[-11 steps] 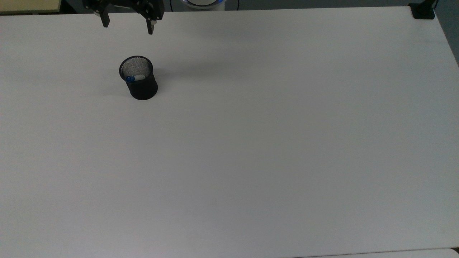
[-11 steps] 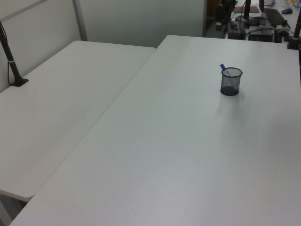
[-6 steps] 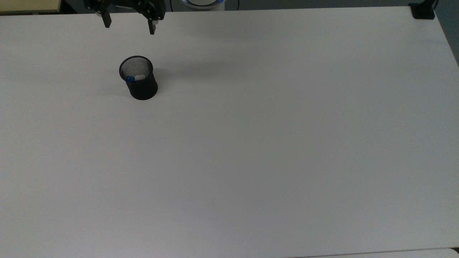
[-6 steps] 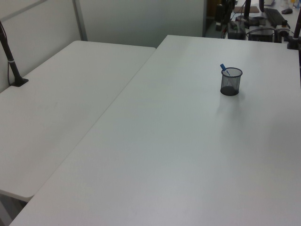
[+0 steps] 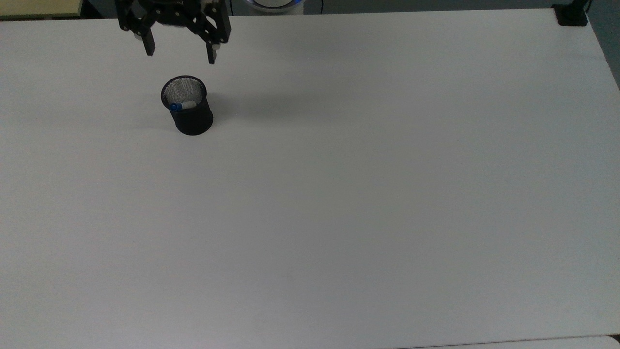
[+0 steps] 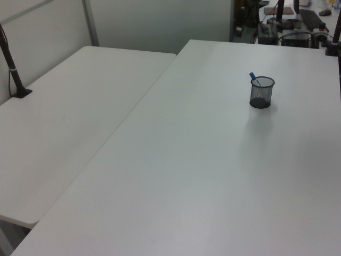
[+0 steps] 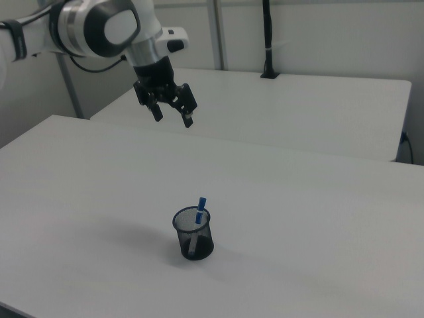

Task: Remove the marker
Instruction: 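Lower the gripper into the pen cup and grasp the blue-capped marker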

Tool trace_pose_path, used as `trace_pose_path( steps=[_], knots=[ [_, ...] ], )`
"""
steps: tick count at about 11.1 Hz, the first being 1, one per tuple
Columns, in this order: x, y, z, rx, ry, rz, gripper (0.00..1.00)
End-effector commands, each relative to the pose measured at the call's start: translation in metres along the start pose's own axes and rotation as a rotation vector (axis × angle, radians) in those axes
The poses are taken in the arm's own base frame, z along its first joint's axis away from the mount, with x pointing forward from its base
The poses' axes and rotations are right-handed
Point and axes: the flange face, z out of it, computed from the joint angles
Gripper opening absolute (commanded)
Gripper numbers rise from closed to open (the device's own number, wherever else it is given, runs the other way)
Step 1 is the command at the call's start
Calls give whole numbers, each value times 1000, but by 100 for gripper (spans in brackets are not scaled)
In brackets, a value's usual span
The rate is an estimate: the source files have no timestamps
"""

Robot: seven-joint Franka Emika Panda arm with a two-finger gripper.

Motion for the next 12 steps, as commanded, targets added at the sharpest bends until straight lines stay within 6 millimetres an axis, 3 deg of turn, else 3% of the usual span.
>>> trace_pose_path(
  steps=[1,2,4,6,8,12],
  knots=[
    [29,-49,62,23,18,-62,100],
    [34,-62,76,24,28,-86,100],
    [34,-52,81,16,19,-82,100],
    [20,-20,73,4,-26,-81,100],
    [9,21,82,-2,-109,-125,93],
    [-13,49,121,17,-247,-219,82]
  ],
)
